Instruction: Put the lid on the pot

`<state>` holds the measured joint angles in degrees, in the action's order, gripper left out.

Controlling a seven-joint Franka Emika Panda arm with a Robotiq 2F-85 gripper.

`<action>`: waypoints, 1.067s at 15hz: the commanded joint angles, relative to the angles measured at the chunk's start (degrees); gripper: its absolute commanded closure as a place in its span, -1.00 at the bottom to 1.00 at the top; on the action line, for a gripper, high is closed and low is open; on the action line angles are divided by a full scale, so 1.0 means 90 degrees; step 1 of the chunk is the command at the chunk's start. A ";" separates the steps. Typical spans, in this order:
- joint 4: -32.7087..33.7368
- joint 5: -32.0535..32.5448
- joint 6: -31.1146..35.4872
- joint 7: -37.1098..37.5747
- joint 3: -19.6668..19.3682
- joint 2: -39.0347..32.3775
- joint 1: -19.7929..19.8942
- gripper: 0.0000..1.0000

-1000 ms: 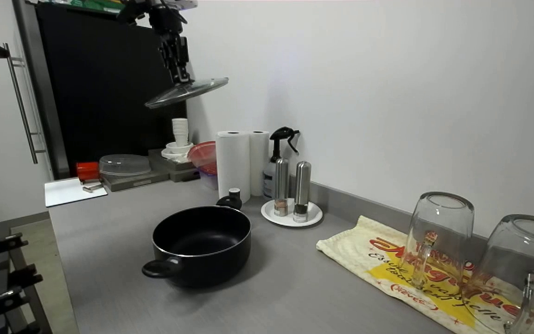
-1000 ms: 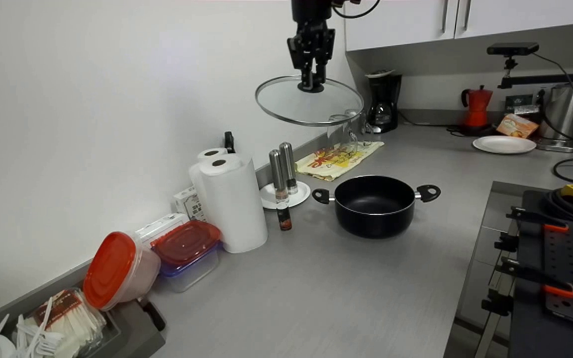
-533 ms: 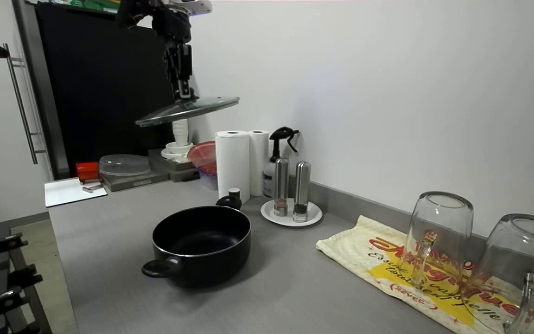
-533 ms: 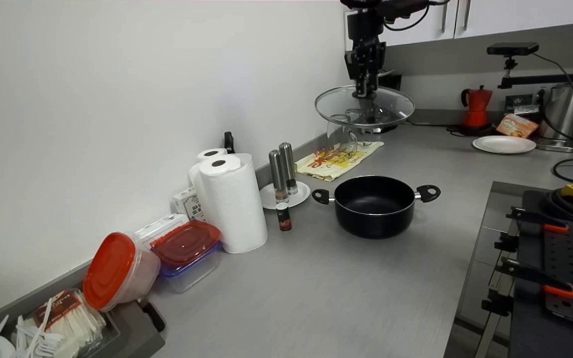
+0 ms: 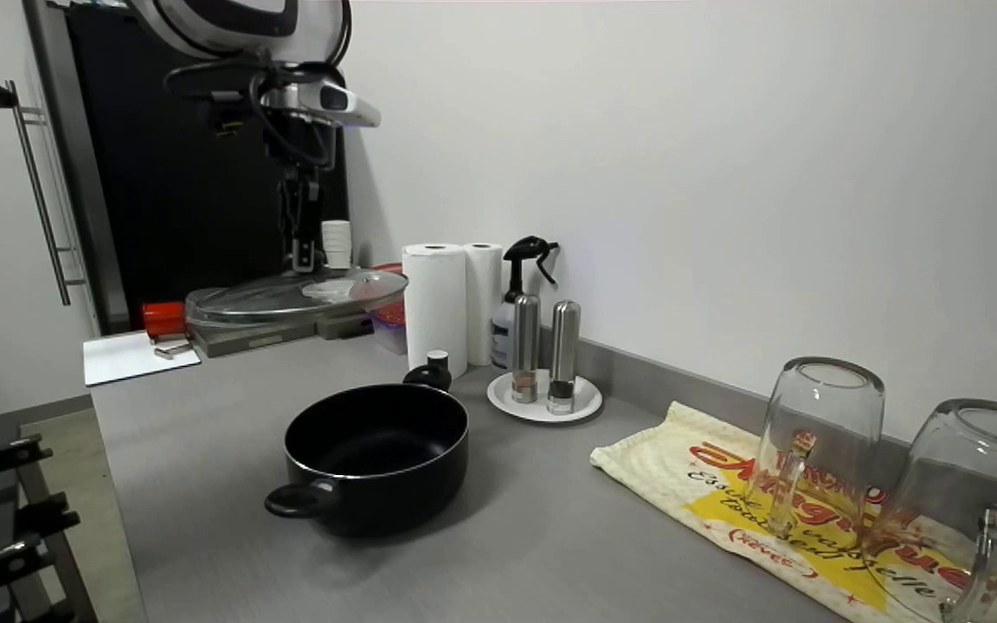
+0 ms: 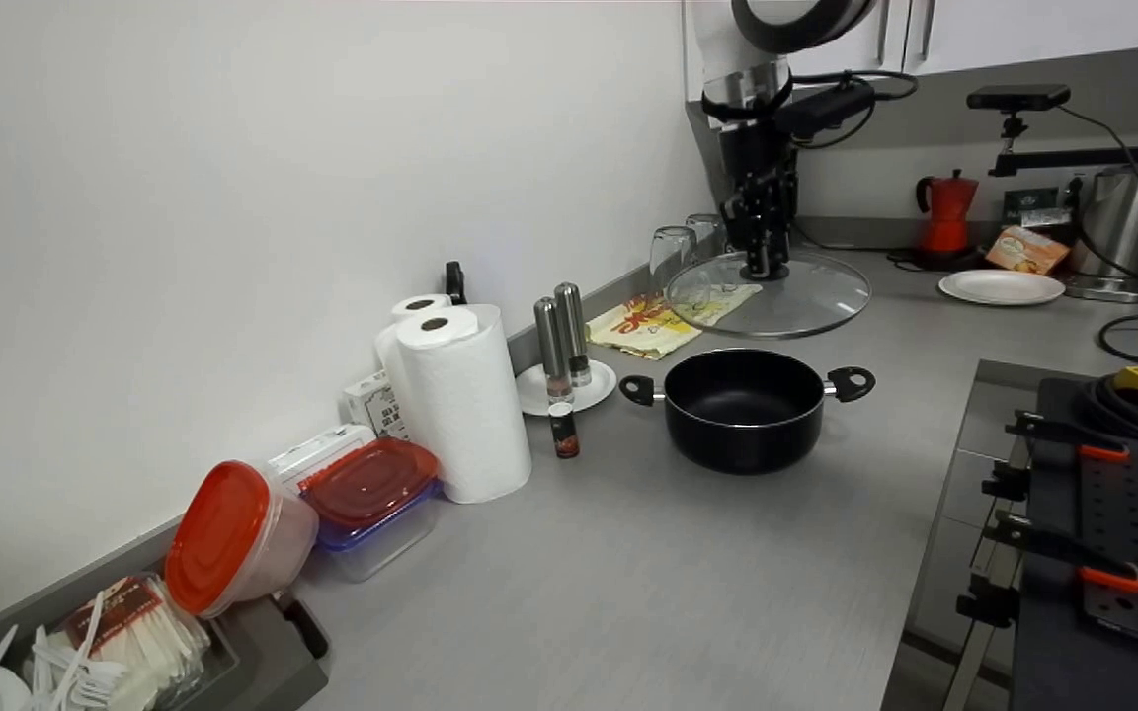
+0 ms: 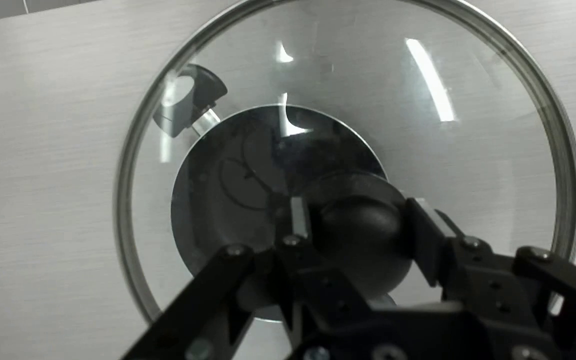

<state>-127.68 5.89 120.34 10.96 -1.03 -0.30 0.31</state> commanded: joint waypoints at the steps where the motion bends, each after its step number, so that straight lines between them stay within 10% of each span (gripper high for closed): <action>1: -0.0018 -0.0199 0.0260 -0.0281 -0.0024 -0.0280 0.0054 0.50; 16: 0.1846 -0.0239 0.0393 -0.1050 -0.0429 -0.1811 0.0652 0.50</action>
<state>-116.24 5.58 125.95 3.51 -4.89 -14.06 6.08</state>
